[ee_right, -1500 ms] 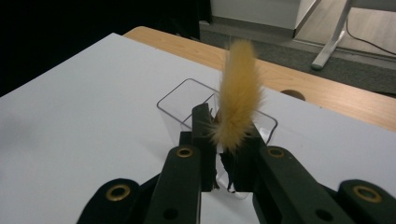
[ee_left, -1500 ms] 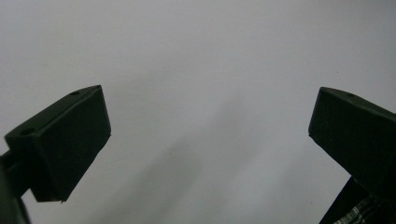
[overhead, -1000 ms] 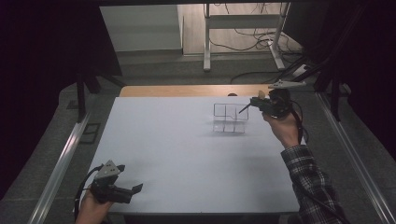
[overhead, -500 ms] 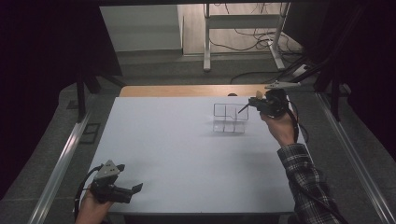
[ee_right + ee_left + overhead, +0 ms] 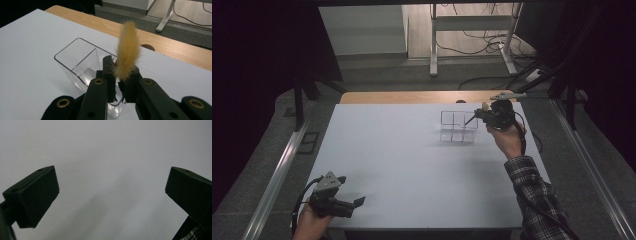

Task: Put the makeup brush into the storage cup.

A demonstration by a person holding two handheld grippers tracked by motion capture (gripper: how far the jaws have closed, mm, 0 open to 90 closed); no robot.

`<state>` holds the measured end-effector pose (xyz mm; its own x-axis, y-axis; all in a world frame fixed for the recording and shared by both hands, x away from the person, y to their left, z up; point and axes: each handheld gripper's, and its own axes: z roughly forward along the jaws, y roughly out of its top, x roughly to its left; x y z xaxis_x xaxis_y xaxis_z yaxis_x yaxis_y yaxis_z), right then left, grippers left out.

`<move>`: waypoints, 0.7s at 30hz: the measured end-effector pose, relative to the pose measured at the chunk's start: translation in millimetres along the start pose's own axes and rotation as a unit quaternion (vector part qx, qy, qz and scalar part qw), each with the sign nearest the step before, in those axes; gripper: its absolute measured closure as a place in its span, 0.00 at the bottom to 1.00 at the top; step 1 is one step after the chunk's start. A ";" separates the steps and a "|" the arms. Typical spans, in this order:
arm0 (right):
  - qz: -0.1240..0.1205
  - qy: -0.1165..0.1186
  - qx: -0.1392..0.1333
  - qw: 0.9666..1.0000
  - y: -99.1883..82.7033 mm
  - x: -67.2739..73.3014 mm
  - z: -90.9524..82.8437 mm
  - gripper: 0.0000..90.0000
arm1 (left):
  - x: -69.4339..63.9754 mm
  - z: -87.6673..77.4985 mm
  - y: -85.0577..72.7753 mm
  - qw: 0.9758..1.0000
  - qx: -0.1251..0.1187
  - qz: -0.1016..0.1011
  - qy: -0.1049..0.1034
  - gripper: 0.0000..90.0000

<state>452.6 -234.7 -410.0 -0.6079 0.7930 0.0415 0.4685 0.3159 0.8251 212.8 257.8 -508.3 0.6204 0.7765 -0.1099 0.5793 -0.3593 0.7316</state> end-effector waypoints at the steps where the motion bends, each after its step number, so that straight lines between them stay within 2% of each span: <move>1: -0.001 -0.001 0.001 1.000 -1.1 0.3 1.8 0.93 | 0.0 0.0 0.1 1.000 0.000 0.000 0.000 0.00; 17: 0.006 0.003 0.023 1.000 -16.2 -1.1 17.1 0.92 | -0.1 0.8 0.3 1.000 0.002 0.002 -0.003 0.00; 19: 0.007 0.002 0.021 1.000 -16.8 -0.9 16.9 0.83 | -0.2 0.9 0.3 1.000 0.002 0.003 -0.004 0.00; 21: 0.008 -0.001 0.019 1.000 -16.8 -0.6 16.7 0.65 | -0.2 1.1 0.4 1.000 0.002 0.003 -0.004 0.00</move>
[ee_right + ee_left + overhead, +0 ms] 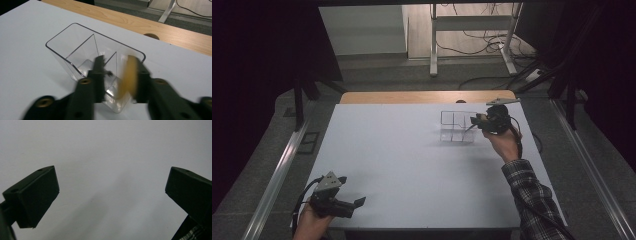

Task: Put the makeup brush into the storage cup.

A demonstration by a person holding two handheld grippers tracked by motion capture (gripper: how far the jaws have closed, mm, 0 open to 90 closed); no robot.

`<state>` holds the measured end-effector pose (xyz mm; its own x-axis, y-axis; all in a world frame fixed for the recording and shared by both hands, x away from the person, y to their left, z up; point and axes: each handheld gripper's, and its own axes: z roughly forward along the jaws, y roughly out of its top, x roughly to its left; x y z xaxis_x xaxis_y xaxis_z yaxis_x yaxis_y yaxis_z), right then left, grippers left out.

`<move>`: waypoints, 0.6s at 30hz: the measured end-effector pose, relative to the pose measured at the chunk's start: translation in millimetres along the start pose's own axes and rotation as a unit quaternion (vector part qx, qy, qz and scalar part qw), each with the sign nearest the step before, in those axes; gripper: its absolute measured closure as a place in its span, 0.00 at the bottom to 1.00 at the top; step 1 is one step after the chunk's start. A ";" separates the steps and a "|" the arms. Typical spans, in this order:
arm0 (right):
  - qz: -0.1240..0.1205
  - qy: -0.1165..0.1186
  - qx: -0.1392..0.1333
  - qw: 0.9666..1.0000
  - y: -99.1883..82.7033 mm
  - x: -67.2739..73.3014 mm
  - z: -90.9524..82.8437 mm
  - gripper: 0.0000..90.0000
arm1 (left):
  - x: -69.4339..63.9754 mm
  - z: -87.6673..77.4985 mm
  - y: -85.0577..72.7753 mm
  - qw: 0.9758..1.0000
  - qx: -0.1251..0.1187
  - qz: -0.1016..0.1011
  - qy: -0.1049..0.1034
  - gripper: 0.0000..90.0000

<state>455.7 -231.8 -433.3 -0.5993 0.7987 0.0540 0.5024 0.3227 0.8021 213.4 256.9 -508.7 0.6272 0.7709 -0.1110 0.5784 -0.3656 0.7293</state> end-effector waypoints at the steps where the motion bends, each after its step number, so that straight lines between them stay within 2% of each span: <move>1: -0.004 -0.005 -0.002 1.000 0.3 0.4 -0.6 0.55 | 0.0 0.0 0.1 1.000 0.000 0.000 0.001 0.00; 3: -0.005 -0.006 -0.001 1.000 1.4 -0.2 -0.3 0.36 | 0.3 0.1 0.2 1.000 -0.001 -0.001 0.000 0.00; 7: 0.005 -0.010 -0.002 1.000 1.7 -4.2 1.0 0.12 | 0.6 -0.1 0.5 1.000 -0.001 -0.002 0.001 0.00; 10: 0.010 -0.009 0.008 1.000 0.8 -4.5 1.8 0.04 | 0.4 0.0 0.5 1.000 -0.001 -0.002 0.001 0.00; 13: -0.003 -0.022 0.018 1.000 -0.8 -2.2 0.7 0.03 | 0.2 -0.2 0.5 1.000 -0.002 -0.002 0.000 0.00; 16: 0.004 -0.015 0.011 1.000 -1.9 -2.0 -1.5 0.02 | 0.1 -0.2 0.6 1.000 -0.002 -0.003 0.000 0.00; 18: 0.000 -0.014 0.012 1.000 -2.4 -1.6 -2.8 0.02 | -0.1 -0.1 0.6 1.000 -0.002 -0.001 0.001 0.00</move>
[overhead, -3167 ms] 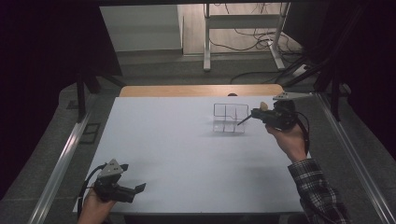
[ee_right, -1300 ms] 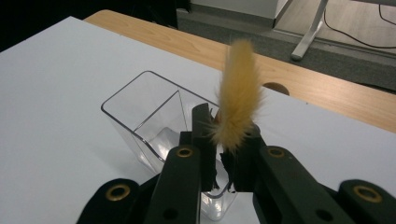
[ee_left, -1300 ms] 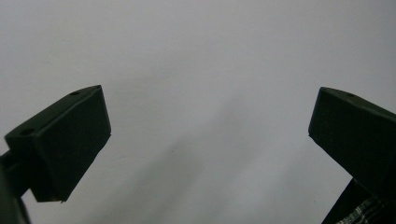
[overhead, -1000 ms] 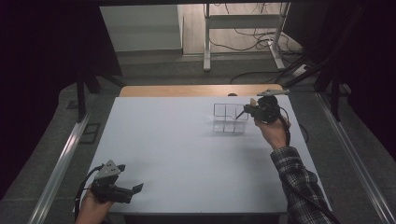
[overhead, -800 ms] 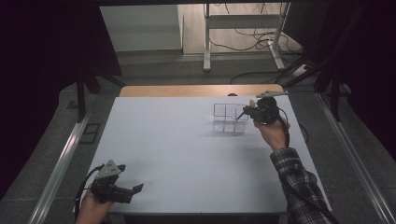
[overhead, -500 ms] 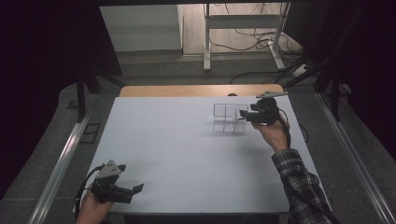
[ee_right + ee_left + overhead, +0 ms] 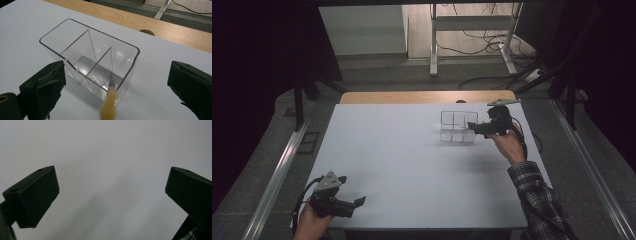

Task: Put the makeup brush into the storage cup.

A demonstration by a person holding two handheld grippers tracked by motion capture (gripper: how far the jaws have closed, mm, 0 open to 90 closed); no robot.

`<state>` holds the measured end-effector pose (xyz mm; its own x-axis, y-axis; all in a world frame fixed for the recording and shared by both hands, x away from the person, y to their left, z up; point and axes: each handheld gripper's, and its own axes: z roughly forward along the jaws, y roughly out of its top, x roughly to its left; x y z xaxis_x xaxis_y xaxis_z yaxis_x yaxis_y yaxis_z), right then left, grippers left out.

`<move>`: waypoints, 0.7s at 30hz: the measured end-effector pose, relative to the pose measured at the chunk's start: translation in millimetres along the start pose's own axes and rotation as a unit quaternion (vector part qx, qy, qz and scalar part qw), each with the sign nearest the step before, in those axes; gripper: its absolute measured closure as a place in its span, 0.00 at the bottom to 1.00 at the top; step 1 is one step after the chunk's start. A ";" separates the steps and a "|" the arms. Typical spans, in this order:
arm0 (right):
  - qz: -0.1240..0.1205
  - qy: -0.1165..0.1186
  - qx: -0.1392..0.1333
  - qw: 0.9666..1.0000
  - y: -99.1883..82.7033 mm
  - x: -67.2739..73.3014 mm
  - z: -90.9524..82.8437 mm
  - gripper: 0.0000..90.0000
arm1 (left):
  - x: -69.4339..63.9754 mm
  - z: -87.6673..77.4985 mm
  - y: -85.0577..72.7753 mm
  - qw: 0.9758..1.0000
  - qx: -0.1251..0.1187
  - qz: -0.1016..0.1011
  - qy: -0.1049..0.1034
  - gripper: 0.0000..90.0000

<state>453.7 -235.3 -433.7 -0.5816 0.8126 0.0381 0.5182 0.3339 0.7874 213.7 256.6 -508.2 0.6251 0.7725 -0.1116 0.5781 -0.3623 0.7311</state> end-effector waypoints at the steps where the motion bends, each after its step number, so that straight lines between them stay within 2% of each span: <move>1: -0.001 0.003 0.001 1.000 -0.5 0.1 -0.5 0.02 | 0.1 0.1 -0.1 1.000 0.001 0.000 0.000 0.00; 14: -0.006 0.013 0.005 1.000 -7.6 4.5 -11.5 0.01 | -0.8 -0.3 1.1 1.000 -0.005 0.006 -0.001 0.00; 21: -0.005 0.014 0.004 1.000 -10.3 6.5 -23.3 0.01 | -0.5 0.0 1.1 1.000 -0.002 0.004 0.000 0.00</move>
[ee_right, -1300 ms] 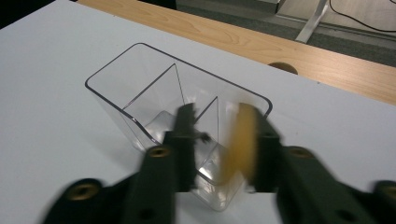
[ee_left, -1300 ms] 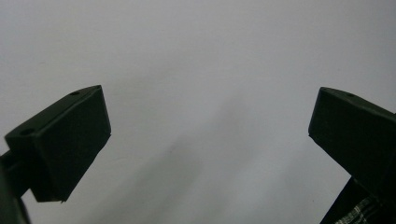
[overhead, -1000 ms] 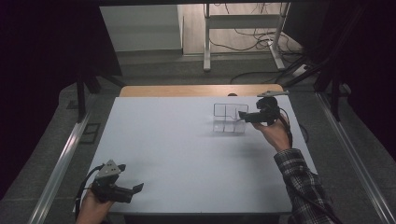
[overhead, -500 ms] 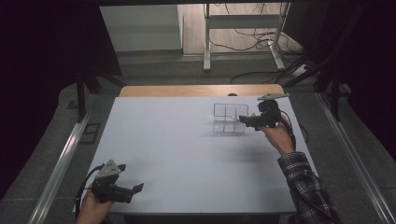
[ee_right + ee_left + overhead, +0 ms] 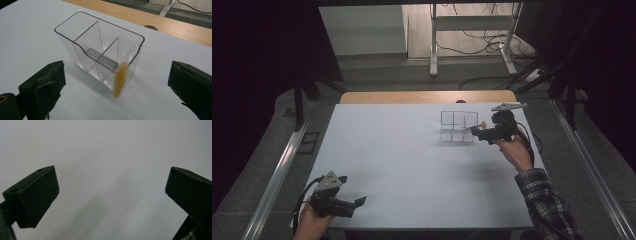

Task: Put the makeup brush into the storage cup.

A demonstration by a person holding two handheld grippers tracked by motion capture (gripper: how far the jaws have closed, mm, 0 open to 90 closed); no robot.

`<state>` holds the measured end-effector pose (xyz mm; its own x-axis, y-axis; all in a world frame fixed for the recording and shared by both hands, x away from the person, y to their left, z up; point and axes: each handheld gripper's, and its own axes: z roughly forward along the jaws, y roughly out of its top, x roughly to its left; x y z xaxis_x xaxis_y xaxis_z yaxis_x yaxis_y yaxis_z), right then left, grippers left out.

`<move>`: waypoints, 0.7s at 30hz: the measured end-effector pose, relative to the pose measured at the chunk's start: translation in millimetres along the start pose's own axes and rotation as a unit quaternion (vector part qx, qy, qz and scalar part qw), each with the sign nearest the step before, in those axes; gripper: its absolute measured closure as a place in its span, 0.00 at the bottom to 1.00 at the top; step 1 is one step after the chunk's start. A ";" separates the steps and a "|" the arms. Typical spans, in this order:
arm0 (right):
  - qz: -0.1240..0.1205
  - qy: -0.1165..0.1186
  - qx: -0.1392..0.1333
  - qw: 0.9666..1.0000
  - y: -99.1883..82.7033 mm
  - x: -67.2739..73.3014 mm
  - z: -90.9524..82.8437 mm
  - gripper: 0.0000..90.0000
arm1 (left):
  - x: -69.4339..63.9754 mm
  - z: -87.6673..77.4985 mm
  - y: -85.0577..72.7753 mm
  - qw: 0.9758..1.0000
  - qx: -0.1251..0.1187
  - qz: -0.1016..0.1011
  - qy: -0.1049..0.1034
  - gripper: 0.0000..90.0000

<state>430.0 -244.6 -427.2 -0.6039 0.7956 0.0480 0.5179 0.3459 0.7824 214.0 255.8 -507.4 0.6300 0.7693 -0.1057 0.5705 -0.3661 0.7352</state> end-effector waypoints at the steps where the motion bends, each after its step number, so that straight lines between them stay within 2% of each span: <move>1: -0.001 0.001 0.000 1.000 -0.3 0.0 -1.0 0.01 | 0.1 0.0 0.1 1.000 0.001 0.000 0.000 0.00; 15: 0.014 0.006 0.002 1.000 -18.5 4.5 -8.5 0.00 | 0.6 -0.8 -0.1 1.000 -0.002 -0.004 0.004 0.00; 21: 0.010 0.002 0.004 1.000 -31.1 8.1 -8.9 0.00 | 0.3 -0.8 -0.1 1.000 -0.002 -0.004 0.004 0.00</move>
<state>403.5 -253.3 -445.7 -0.5965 0.7999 0.0664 0.5344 0.3341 0.7764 213.7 256.4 -507.0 0.6211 0.7763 -0.1074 0.5735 -0.3568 0.7375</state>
